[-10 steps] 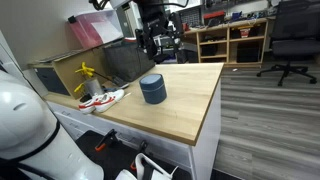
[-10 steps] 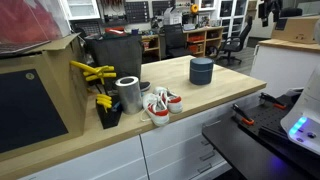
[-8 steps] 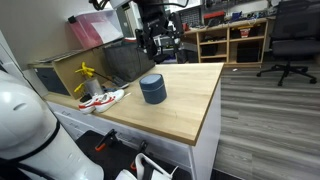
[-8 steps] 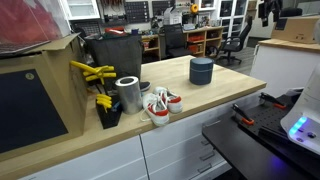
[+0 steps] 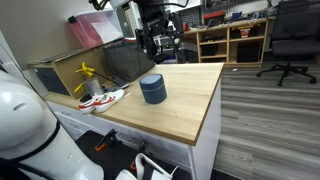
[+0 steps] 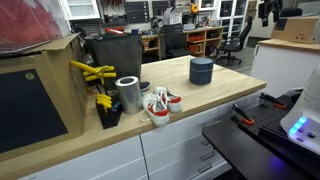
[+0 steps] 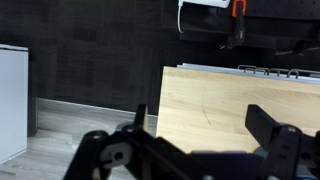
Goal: Open the lid of the blue bin
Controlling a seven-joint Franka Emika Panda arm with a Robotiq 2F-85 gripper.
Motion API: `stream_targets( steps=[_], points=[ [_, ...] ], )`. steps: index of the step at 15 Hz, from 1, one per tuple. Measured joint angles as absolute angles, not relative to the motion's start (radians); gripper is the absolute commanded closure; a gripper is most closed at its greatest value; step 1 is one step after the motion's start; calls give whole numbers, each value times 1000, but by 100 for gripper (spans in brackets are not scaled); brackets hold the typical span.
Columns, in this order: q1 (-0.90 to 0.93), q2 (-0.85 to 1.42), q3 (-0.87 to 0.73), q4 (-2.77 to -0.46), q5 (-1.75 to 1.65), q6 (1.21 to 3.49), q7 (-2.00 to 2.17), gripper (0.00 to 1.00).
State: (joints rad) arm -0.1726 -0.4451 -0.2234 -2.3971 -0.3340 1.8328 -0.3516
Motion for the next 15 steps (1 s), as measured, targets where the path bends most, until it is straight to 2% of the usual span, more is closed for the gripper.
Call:
stream_targets(
  steps=[7, 15],
  points=[
    [-166, -424, -218, -2393, -324, 1833, -329, 0],
    [-118, -265, -155, -2328, -228, 1859, -164, 0]
  ],
)
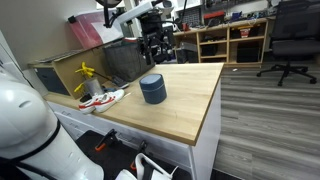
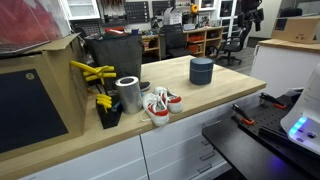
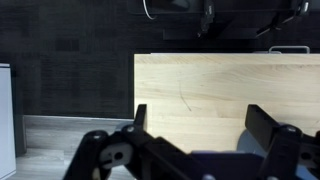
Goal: Open the lid of the blue bin
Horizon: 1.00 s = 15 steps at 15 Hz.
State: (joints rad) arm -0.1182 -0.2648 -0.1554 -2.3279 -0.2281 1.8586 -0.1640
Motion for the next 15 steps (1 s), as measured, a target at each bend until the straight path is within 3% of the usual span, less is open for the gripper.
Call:
stream_targets(
  steps=[15],
  points=[
    [-45, -54, -33, -2180, -106, 1975, 103, 0]
  ],
)
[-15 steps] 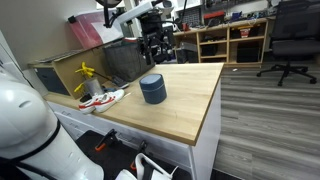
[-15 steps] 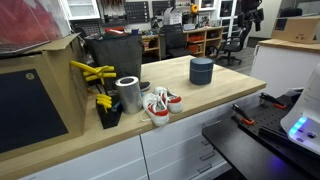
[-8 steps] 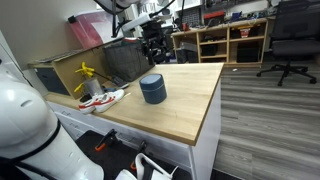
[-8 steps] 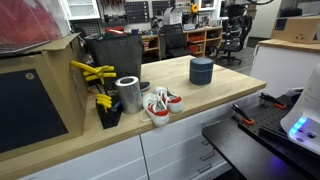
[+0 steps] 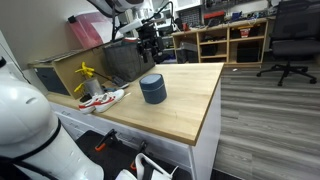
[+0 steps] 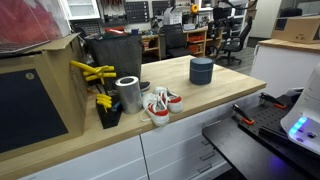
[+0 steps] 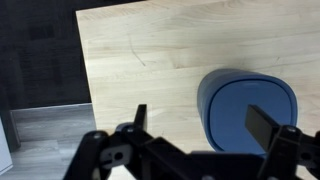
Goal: Open the lid of the blue bin
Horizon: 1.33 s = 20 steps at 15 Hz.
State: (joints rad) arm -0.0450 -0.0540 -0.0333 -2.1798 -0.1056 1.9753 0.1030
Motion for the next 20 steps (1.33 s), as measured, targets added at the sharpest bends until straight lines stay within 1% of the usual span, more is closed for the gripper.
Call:
stream_targets(
  steps=[4, 5, 6, 11, 15, 16, 20],
  points=[
    [-28, -9, -18, -2168, -94, 1994, 132, 0],
    [-25, 5, -14, -2168, -94, 2003, 141, 25],
    [-21, 19, -11, -2168, -94, 2013, 148, 26],
    [2, 84, 1, -2158, -76, 2066, 164, 66],
    [11, 119, 7, -2136, -26, 2082, 164, 95],
    [12, 120, 9, -2133, -15, 2085, 164, 99],
    [21, 120, 17, -2124, -4, 2098, 164, 100]
  ],
)
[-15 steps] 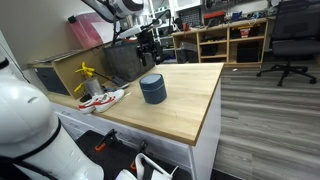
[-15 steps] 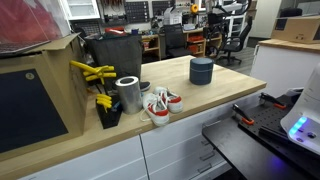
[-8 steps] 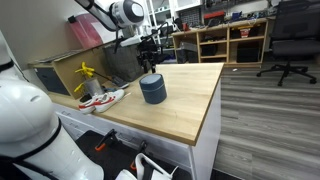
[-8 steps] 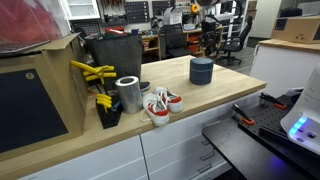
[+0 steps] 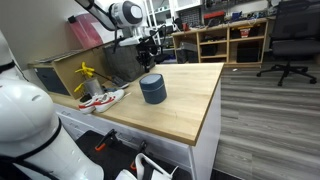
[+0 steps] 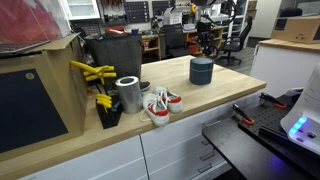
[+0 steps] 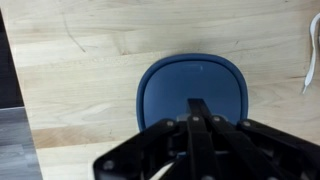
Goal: Open the lid of the blue bin
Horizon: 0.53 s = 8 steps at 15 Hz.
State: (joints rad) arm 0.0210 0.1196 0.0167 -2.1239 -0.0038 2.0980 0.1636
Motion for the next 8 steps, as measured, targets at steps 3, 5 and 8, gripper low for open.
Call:
stream_targets(
  steps=[3, 5, 8],
  points=[
    [25, 123, 17, -2124, -3, 2099, 163, 100],
    [26, 130, 17, -2124, -3, 2102, 163, 100],
    [30, 144, 17, -2125, -3, 2104, 163, 100]
  ],
)
